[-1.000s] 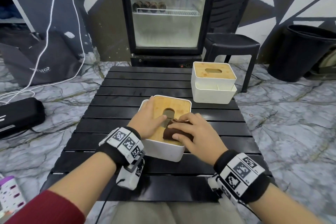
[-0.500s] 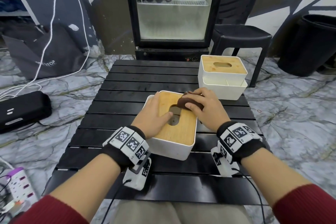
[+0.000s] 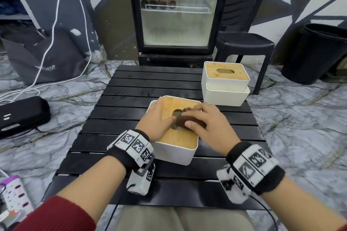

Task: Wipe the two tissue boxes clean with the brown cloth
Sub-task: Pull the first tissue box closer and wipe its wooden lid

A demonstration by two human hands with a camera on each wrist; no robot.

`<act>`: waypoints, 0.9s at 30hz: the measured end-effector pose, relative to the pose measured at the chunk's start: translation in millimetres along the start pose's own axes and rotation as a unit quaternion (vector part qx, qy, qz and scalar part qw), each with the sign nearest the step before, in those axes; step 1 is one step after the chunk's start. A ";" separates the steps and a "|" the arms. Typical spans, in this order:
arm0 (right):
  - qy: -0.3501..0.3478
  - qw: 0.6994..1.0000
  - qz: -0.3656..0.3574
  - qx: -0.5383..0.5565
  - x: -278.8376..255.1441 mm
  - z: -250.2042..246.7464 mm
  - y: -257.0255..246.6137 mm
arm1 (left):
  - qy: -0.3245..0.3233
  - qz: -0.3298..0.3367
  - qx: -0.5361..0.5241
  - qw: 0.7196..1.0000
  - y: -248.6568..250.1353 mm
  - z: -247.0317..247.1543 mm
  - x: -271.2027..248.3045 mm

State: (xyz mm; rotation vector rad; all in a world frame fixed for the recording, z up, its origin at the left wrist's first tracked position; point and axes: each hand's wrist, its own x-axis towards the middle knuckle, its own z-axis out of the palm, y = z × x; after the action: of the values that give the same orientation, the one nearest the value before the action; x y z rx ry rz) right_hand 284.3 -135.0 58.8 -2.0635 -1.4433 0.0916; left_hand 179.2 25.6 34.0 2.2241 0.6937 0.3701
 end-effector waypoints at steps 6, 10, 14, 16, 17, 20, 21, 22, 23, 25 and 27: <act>-0.040 0.996 -0.030 -0.076 -38.3 7.3 -16.5 | 0.006 0.013 0.001 1.000 0.8 0.4 -0.6; -0.034 0.996 -0.035 -0.070 -33.1 9.2 -11.1 | 0.010 0.017 -0.004 1.000 -0.2 1.0 -0.9; -0.005 0.999 -0.026 -0.042 -20.9 12.8 0.7 | 0.012 0.012 -0.002 1.000 -2.9 1.1 0.0; 0.015 0.999 -0.014 -0.033 -12.2 14.3 6.9 | 0.014 0.005 0.002 1.000 -3.8 1.5 0.1; 0.022 0.999 -0.008 -0.033 -7.4 14.7 10.0 | 0.016 0.003 0.004 1.000 -4.2 1.9 0.0; 0.026 0.999 0.010 -0.025 6.7 15.4 20.1 | 0.019 0.005 -0.002 1.000 -4.7 2.8 0.7; 0.026 0.999 0.015 -0.021 11.0 15.4 23.2 | 0.017 0.007 -0.005 1.000 -5.1 2.8 1.3; 0.028 0.999 0.020 -0.018 15.1 15.3 26.0 | 0.015 0.010 -0.007 1.000 -5.5 2.7 2.0; 0.031 0.999 0.022 -0.015 18.9 15.2 28.5 | 0.013 0.010 -0.008 1.000 -5.6 2.5 2.2; 0.036 0.999 0.028 -0.004 25.7 15.1 33.1 | 0.011 0.008 -0.009 1.000 -5.6 2.3 2.0; 0.037 0.999 0.033 0.006 30.7 15.1 37.0 | 0.011 0.007 -0.007 1.000 -5.4 2.6 1.4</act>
State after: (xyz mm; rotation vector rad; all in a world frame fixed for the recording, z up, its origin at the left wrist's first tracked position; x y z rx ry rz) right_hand 321.5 -109.7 36.1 -2.0831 -1.3269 0.0504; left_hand 179.6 27.9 28.2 2.2161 0.6855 0.4052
